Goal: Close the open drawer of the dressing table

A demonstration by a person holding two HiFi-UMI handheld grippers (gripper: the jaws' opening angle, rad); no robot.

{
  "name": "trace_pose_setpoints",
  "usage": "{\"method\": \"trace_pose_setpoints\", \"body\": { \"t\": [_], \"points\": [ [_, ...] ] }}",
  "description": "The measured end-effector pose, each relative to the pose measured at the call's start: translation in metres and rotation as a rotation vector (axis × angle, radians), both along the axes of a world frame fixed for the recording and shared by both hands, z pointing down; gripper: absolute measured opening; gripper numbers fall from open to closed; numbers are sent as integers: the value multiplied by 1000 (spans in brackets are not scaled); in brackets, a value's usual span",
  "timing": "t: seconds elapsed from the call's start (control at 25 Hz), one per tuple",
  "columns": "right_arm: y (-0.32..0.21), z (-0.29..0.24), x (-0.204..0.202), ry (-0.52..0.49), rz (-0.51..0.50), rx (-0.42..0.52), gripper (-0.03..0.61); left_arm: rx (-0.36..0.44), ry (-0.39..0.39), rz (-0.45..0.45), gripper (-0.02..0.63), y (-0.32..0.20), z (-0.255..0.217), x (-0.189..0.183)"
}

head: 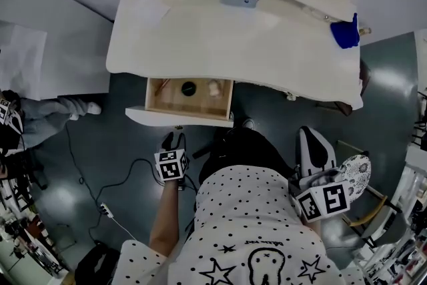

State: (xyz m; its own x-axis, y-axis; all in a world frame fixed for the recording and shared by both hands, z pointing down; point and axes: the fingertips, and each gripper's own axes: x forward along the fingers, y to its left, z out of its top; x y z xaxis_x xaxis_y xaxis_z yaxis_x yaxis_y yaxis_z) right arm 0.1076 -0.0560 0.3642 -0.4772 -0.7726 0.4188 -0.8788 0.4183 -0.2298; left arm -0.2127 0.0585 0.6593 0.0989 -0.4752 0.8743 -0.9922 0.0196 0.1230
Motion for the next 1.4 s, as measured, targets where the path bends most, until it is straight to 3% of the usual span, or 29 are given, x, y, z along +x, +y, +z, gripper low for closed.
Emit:
{"method": "trace_pose_setpoints", "body": {
  "t": [0.24,0.8,1.4],
  "points": [
    [2,4,-3,5,52,-12,9,-19,46,25,149,-15,18,3],
    [6,-2,-5,18,86,8,9,-28,-21,95,133,-32,30,0],
    [2,-2,-2,20,118,12,9,-29,-15,89,132,-45,32,-2]
  ]
}}
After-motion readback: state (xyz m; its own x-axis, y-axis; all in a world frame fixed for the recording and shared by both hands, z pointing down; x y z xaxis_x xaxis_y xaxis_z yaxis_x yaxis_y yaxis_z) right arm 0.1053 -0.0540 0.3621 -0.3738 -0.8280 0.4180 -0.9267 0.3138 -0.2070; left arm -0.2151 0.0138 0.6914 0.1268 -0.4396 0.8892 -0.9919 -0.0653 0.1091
